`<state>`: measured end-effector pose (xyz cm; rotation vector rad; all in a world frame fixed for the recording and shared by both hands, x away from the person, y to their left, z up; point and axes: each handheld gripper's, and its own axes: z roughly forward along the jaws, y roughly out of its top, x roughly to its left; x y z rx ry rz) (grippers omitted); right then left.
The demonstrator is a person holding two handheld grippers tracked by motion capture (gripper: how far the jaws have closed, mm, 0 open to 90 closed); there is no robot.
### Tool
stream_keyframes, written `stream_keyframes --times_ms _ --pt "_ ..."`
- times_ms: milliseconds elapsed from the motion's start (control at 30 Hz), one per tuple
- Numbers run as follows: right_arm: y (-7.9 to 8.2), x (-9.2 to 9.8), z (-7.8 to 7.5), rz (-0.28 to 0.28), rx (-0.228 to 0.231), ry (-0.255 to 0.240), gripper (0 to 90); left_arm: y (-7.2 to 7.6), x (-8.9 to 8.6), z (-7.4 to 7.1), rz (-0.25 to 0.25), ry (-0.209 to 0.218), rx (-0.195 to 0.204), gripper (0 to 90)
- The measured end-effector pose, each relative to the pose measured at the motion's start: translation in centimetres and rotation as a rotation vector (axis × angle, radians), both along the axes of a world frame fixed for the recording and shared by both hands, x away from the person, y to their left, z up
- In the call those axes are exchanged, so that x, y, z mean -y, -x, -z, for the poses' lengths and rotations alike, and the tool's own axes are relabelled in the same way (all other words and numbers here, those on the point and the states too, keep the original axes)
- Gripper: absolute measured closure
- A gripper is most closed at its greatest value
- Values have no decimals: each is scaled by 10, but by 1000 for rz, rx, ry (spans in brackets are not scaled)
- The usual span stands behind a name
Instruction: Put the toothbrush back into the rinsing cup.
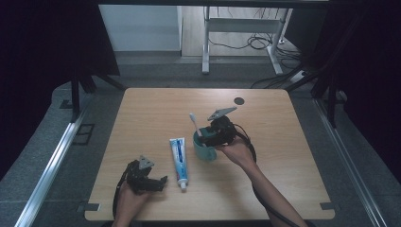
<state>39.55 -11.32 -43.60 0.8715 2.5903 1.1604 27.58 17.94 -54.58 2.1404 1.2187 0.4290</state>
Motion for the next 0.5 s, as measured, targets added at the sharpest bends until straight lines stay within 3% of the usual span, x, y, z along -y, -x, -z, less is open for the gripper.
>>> stream_keyframes --times_ms 500 --pt "4 8 -12 26 11 -25 224 0 0 0 0 -1 -1 0"
